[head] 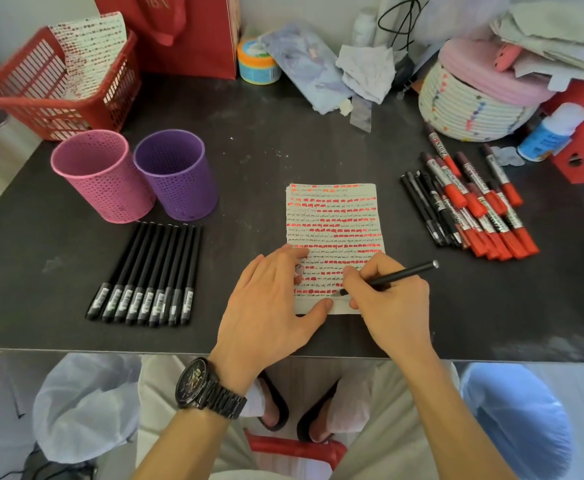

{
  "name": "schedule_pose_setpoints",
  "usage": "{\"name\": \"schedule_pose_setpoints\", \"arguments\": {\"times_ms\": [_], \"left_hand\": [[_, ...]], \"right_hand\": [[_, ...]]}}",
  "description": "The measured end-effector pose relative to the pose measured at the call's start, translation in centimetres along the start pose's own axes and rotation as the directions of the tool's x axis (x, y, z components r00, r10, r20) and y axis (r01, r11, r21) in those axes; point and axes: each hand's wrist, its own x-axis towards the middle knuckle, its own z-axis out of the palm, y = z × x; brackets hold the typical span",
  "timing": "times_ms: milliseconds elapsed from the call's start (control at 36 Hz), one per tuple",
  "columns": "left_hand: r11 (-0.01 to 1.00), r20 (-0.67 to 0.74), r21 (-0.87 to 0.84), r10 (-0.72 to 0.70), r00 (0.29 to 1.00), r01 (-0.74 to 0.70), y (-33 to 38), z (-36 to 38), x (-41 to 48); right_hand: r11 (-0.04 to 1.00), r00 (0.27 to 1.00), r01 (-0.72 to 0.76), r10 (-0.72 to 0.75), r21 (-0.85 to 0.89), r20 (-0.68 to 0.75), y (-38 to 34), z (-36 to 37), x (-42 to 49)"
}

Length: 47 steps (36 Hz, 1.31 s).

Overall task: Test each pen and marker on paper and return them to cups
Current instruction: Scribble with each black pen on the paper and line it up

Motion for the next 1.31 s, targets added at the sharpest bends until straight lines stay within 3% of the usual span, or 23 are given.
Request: {"name": "schedule_pose_setpoints", "arguments": {"times_ms": [778,917,1028,1083,1139,1222,1306], "left_hand": [[1.000,-0.032,0.000,0.020,0.999,-0.020,-0.2,0.2,-0.1],[1.000,-0.013,-0.008,0.011,1.000,-0.011,-0.1,-0.1,-0.1],[0.977,0.022,-0.198,-0.080,0.997,0.083,-0.4,-0.6,-0.2],[0.886,0.011,-0.426,-0.199,0.980,0.185,-0.7,-1.2,-0.3],[0.797,-0.051,-0.572,-0.273,0.961,0.196,-1.0,-1.7,-0.4],[0.768,-0.092,-0.611,-0.310,0.946,0.192,-1.2,-2.1,-0.5],[0.818,-0.082,-0.536,-0.298,0.951,0.210,-1.0,-1.8,-0.5]], "right_hand": [[1.000,1.000,0.009,-0.009,-0.012,-0.019,-0.1,-0.1,-0.1],[0.979,0.992,-0.041,0.063,0.200,-0.107,-1.1,-0.4,0.0],[0.944,0.986,-0.046,0.095,0.328,-0.135,-1.3,-0.9,0.1],[0.925,0.985,-0.038,0.098,0.377,-0.142,-1.3,-1.1,0.1],[0.913,0.985,-0.029,0.096,0.406,-0.146,-1.3,-1.2,0.0],[0.906,0.986,-0.016,0.084,0.423,-0.143,-1.1,-1.2,0.0],[0.897,0.989,-0.009,0.073,0.442,-0.129,-0.8,-1.3,-0.1]]}}
